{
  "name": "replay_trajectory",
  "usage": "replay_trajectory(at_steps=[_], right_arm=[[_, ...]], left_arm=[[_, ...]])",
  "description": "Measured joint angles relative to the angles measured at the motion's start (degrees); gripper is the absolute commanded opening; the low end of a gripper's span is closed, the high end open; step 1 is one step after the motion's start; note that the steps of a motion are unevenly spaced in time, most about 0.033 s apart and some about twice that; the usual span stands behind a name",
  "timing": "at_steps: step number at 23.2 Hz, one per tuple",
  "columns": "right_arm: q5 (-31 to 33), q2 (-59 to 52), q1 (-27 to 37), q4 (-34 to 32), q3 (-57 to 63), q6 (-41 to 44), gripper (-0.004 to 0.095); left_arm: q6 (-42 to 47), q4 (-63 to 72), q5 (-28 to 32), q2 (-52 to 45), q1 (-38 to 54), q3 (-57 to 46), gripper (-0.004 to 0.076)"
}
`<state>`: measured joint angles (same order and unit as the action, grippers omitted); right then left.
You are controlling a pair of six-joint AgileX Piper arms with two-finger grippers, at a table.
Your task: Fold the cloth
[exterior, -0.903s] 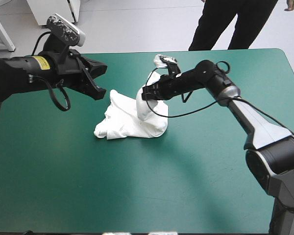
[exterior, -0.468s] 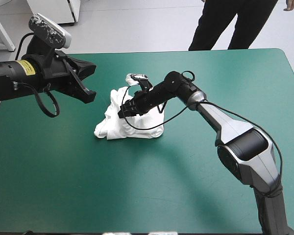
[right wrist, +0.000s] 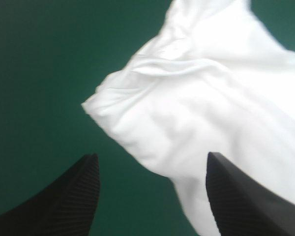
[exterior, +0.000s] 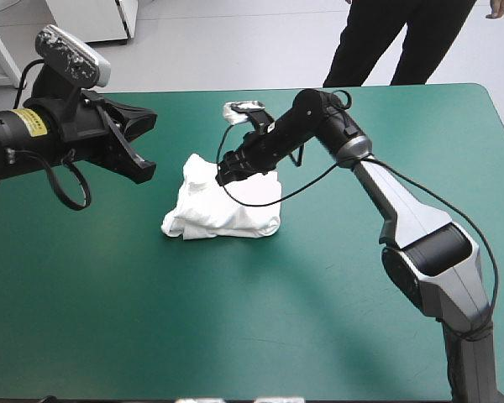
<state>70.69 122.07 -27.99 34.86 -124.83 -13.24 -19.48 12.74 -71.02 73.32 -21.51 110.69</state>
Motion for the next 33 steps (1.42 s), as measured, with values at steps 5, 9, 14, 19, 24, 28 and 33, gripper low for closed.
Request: replay_trajectory(at_steps=[5,9,14,19,24,28,33], right_arm=[[0.3,-6.2,2.7,-11.4,3.1,5.0,0.0586],[0.4,-13.8,6.4,-15.8,12.8,7.1,0.0586],[-1.7,-14.4,11.0,-12.9,24.1,5.6,0.0586],[-6.4,-6.7,11.0,-1.3,24.7,0.8,0.0586],[-9.3,-1.2,11.0,6.8,24.7,-2.5,0.0586],[-10.3,0.9,10.9,10.2,24.7,-4.1,0.0586],[-10.6,2.6,9.7,11.2,24.4,-4.3,0.0575]], left_arm=[[0.0,0.1,-0.3,-2.9,0.0,-2.0,-0.001],[0.2,0.2,-0.5,-4.5,0.0,-2.5,-0.001],[0.4,0.1,-0.5,-4.7,0.0,-2.6,-0.001],[0.4,-0.2,-0.5,-4.7,0.0,-2.6,-0.001],[0.4,-0.4,-0.5,-4.7,0.0,-2.6,-0.001],[0.4,-0.9,-0.5,-4.7,0.0,-2.6,-0.001],[0.4,-2.0,-0.5,-4.7,0.0,-2.6,-0.001]])
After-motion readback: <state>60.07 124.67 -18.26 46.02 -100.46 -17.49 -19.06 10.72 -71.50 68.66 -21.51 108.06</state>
